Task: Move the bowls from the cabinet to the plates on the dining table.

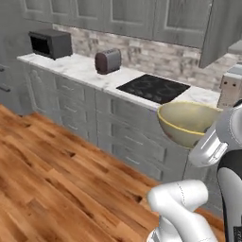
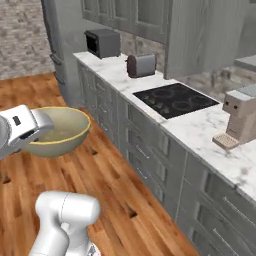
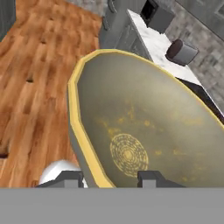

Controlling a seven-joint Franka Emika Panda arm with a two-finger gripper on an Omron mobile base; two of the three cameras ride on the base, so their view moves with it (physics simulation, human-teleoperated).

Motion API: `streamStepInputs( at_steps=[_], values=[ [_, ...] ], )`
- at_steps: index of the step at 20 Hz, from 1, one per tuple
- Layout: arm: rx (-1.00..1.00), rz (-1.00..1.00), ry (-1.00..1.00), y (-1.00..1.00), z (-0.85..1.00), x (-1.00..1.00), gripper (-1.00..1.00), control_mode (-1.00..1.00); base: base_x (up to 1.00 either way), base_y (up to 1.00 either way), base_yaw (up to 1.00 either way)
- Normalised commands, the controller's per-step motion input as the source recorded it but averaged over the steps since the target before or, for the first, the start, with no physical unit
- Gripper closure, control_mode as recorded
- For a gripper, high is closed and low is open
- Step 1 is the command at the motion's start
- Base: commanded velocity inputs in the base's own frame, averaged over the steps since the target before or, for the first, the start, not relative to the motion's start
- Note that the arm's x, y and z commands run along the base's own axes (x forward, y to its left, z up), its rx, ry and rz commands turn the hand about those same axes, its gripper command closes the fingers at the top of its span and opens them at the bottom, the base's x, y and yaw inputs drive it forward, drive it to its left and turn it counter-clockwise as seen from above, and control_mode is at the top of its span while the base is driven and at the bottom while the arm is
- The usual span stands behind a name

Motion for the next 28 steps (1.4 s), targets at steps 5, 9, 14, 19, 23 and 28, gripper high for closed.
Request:
streamStepInputs(
  at_steps=[5,9,14,19,23,28],
  values=[
    [0.0,0.0,0.0,0.0,0.0,0.0,1.0,1.0,-0.02,0.12,0.65],
    [0.0,0.0,0.0,0.0,0.0,0.0,1.0,1.0,0.0,0.18,0.69],
    [0.0,0.0,0.0,0.0,0.0,0.0,1.0,1.0,0.0,0.15,0.7],
    [0.0,0.0,0.0,0.0,0.0,0.0,1.0,1.0,0.0,0.1,0.7],
    [0.0,0.0,0.0,0.0,0.0,0.0,1.0,1.0,0.0,0.04,0.7],
    [0.0,0.0,0.0,0.0,0.0,0.0,1.0,1.0,0.0,0.0,0.71]
  ],
)
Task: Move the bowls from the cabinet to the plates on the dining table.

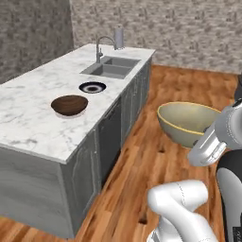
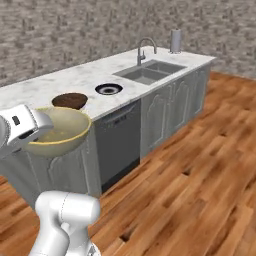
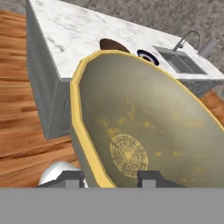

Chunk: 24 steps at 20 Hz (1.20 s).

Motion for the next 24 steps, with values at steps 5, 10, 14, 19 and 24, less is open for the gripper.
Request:
streamStepInputs(
  at_steps=[5,10,14,19,24],
  values=[
    [0.0,0.0,0.0,0.0,0.0,0.0,1.0,1.0,0.05,0.0,0.7],
    [0.0,0.0,0.0,0.0,0.0,0.0,1.0,1.0,0.51,-0.47,0.47],
    [0.0,0.0,0.0,0.0,0.0,0.0,1.0,1.0,0.89,-0.77,0.32],
    [0.0,0.0,0.0,0.0,0.0,0.0,1.0,1.0,0.8,-0.83,0.28],
    [0.0,0.0,0.0,0.0,0.0,0.0,1.0,1.0,0.74,-0.83,0.28]
  ],
)
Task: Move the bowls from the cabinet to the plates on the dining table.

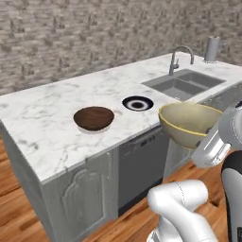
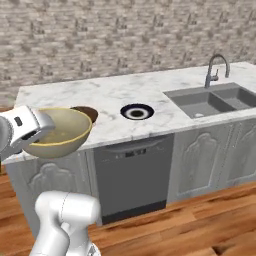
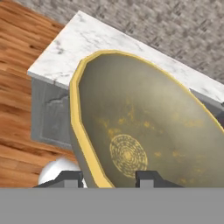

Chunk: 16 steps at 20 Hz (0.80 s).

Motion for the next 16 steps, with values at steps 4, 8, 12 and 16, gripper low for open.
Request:
streamStepInputs(
  at_steps=[4,8,12,16],
  values=[
    [0.0,0.0,0.0,0.0,0.0,0.0,1.0,1.0,0.7,-0.77,0.29],
    [0.0,0.0,0.0,0.0,0.0,0.0,1.0,1.0,0.66,-0.6,0.3],
    [0.0,0.0,0.0,0.0,0.0,0.0,1.0,1.0,0.66,-0.43,0.32],
    [0.0,0.0,0.0,0.0,0.0,0.0,1.0,1.0,0.54,-0.03,0.4]
  ],
)
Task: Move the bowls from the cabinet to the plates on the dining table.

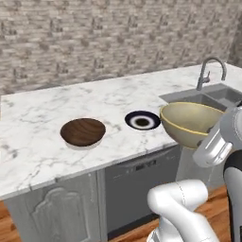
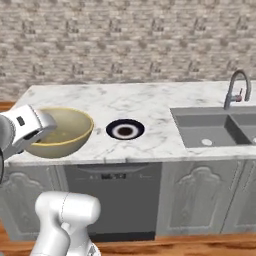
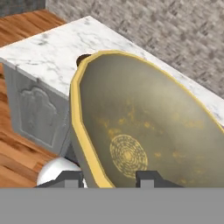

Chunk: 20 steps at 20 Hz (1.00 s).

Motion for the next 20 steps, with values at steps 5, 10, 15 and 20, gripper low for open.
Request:
streamStepInputs(
  at_steps=[5,10,15,20],
  values=[
    [0.0,0.0,0.0,0.0,0.0,0.0,1.0,1.0,0.5,-0.07,0.47],
    [0.0,0.0,0.0,0.0,0.0,0.0,1.0,1.0,0.27,-0.59,0.28],
    [0.0,0.0,0.0,0.0,0.0,0.0,1.0,1.0,0.29,-0.65,0.14],
    [0.0,0.0,0.0,0.0,0.0,0.0,1.0,1.0,0.42,-0.3,0.12]
  ],
)
